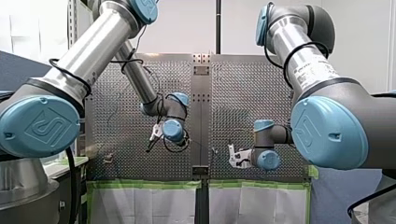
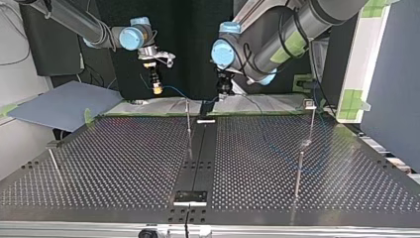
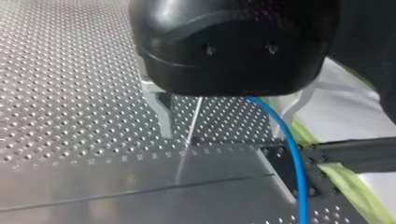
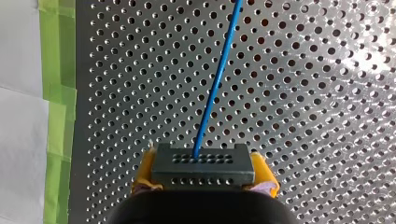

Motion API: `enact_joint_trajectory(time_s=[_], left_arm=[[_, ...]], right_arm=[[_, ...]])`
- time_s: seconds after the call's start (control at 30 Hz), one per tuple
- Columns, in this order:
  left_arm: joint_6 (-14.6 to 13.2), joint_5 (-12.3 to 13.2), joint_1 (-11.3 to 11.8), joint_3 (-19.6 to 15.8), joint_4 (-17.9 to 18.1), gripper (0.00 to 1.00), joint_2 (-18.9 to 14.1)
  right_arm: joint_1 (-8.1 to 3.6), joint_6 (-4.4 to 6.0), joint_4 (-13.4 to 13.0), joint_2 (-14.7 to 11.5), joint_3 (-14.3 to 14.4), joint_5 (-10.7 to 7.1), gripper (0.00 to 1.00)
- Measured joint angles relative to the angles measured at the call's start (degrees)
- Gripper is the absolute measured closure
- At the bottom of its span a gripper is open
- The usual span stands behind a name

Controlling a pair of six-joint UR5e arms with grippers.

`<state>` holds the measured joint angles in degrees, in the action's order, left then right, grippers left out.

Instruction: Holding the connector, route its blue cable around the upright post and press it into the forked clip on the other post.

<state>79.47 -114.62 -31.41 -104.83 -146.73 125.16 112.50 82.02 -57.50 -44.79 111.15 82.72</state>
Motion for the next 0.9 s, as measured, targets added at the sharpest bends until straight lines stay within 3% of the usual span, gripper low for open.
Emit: enact_joint_trajectory(time_s=[0.3, 0.7, 0.9], left_arm=[[4.2, 0.1, -0.3, 0.4, 1.8, 0.0, 0.0], [9.8, 0.3, -0.5, 0.4, 1.6, 0.0, 0.0], [11.4, 0.0, -0.6, 0.5, 2.1, 0.0, 0.2]], right_arm=[[0.04, 0.0, -0.2, 0.0, -0.1, -0.05, 0.56], [0.11, -0.05, 0.2, -0.1, -0.6, -0.16, 0.56], [0.13, -0.13, 0.4, -0.3, -0.6, -0.2, 0.56]])
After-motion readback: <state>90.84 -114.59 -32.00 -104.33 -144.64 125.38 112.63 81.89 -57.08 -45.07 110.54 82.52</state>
